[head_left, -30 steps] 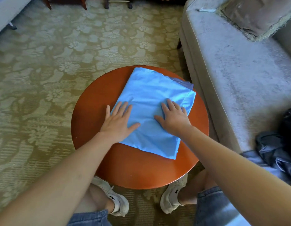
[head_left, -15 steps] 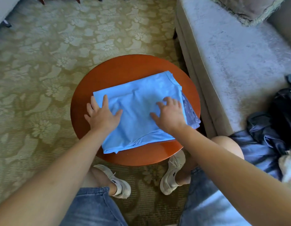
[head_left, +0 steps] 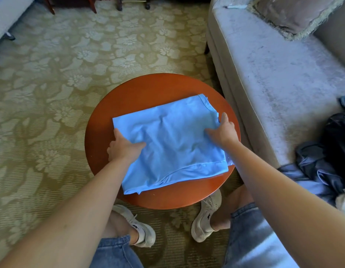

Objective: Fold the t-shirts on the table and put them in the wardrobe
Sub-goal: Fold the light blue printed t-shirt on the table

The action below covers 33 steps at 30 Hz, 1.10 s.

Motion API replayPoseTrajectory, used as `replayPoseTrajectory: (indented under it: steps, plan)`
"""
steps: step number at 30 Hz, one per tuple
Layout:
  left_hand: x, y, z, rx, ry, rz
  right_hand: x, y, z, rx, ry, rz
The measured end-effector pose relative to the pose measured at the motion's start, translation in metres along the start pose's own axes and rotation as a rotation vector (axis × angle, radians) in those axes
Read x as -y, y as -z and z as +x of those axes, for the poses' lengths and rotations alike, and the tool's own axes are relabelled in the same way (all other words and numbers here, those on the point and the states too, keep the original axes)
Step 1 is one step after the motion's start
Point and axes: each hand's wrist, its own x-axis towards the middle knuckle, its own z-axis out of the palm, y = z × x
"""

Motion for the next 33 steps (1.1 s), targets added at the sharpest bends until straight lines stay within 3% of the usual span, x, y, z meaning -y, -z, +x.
replayPoseTrajectory:
  steps: [7,12,19,22,27,33]
  plan:
    - [-0.014,-0.003,0.023,-0.085,-0.071,-0.036,0.012,0.006,0.020,0.073,-0.031,0.080]
    - [-0.008,-0.010,0.016,-0.151,-0.244,-0.160,0.004,0.011,0.020,0.128,0.123,0.047]
    - [0.000,-0.010,0.022,-0.089,-0.332,-0.020,-0.012,0.018,0.027,0.249,0.064,0.513]
    - [-0.001,-0.009,0.019,-0.065,-0.330,-0.049,-0.008,0.019,0.023,0.274,0.139,0.445]
    - [0.003,-0.010,0.013,-0.073,-0.296,-0.130,-0.017,0.011,0.007,0.154,0.246,0.260]
    - [-0.001,-0.008,-0.001,0.005,-0.272,-0.066,-0.046,0.021,-0.017,0.081,0.181,0.297]
